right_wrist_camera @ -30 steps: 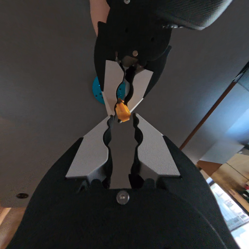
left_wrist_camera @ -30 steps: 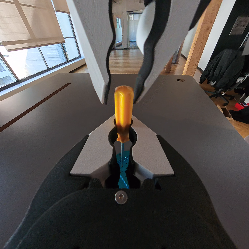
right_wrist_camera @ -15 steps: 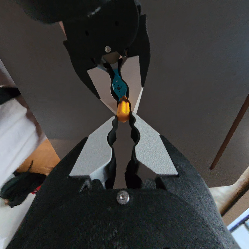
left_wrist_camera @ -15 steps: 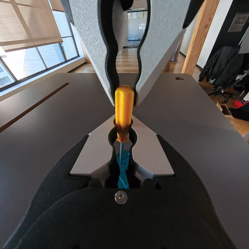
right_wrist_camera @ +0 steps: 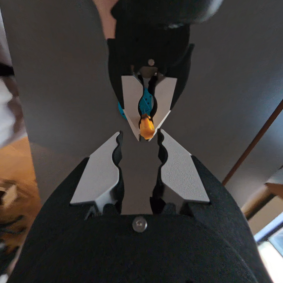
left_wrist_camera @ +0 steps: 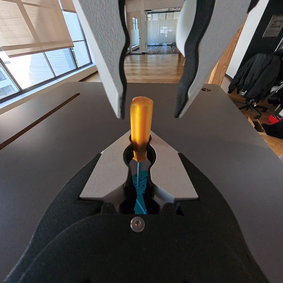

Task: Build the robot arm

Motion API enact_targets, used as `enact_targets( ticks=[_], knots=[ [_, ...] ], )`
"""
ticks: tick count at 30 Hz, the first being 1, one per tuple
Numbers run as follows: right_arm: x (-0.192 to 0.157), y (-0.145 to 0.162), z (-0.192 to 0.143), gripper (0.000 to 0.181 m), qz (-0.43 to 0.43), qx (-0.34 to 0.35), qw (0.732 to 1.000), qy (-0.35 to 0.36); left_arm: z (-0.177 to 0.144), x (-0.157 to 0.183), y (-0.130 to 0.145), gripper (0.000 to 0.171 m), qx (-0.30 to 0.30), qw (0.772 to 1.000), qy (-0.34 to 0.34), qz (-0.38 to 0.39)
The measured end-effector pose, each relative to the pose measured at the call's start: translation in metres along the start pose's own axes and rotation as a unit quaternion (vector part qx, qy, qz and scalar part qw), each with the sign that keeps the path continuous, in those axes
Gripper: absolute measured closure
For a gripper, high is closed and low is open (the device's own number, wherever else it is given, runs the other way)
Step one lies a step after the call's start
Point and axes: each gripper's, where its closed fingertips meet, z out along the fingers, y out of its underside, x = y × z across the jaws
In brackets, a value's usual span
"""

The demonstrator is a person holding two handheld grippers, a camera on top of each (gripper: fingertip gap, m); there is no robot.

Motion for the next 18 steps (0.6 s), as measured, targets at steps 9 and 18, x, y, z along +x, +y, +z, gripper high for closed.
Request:
enact_targets(
  ticks=[9, 18],
  knots=[
    [0.0056, -0.0031, 0.0056, 0.163, -0.086, -0.004, 0.996, 0.0, 0.0008, 0.0022, 0.0002, 0.162, -0.003, 1.0, 0.002, 0.006],
    [0.0086, 0.0026, 0.006, 0.164, 0.268, 0.021, 0.963, -0.004, 0.0022, -0.0022, 0.0005, 0.162, -0.003, 1.0, -0.013, -0.004]
  ],
)
